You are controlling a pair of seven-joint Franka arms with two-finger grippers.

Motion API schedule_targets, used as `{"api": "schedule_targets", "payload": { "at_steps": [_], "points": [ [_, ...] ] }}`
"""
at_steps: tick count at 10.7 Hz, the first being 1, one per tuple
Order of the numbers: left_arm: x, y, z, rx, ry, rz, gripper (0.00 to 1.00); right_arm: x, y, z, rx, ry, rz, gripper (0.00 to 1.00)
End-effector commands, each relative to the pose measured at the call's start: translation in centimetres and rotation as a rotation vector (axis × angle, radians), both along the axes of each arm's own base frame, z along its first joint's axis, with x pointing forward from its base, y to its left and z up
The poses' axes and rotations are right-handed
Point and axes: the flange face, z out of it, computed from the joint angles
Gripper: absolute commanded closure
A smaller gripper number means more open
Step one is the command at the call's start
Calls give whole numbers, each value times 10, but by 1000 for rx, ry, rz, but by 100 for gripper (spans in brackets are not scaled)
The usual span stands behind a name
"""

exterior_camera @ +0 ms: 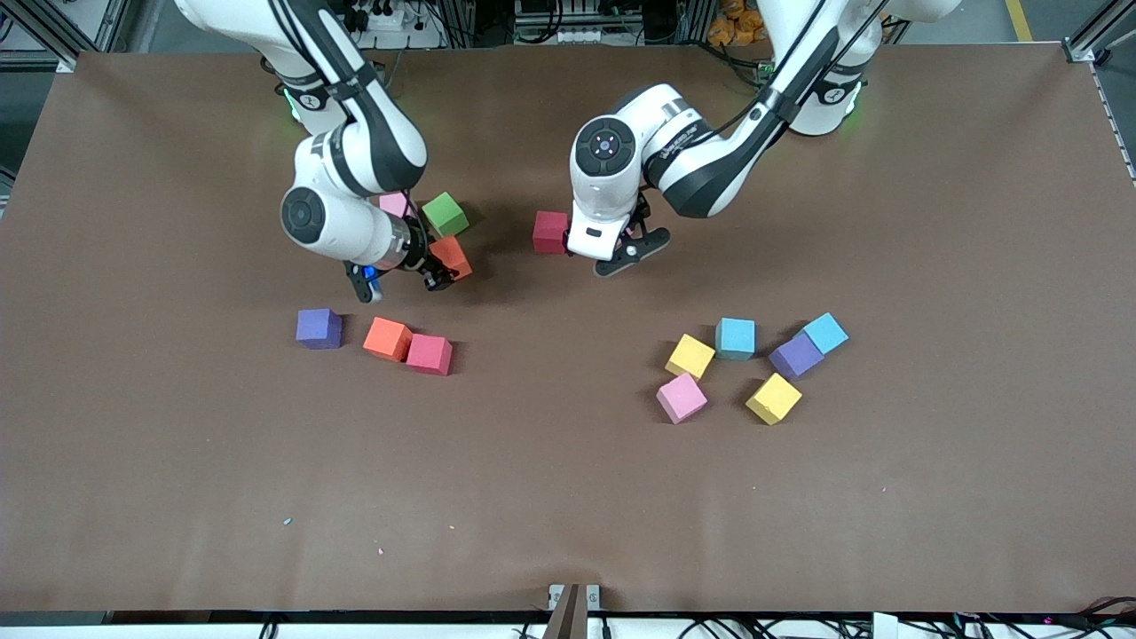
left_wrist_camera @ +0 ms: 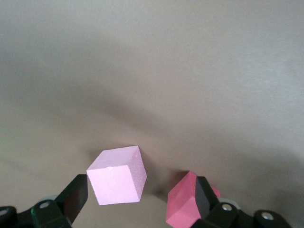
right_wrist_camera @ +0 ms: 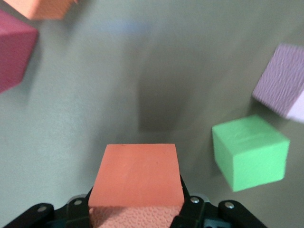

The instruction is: Arrange 11 blocks into digit 3

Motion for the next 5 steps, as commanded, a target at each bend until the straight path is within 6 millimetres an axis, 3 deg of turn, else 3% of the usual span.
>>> {"api": "schedule_targets", "payload": {
  "at_steps": [1,5],
  "points": [
    [-23,3,-25,-33,-14,72,0,-37,29,-2,-7,-3,-203,75],
    [-41,11,-42,-6,-2,118,0,-56,43,-9,-48,65,-325,73]
  ]
}}
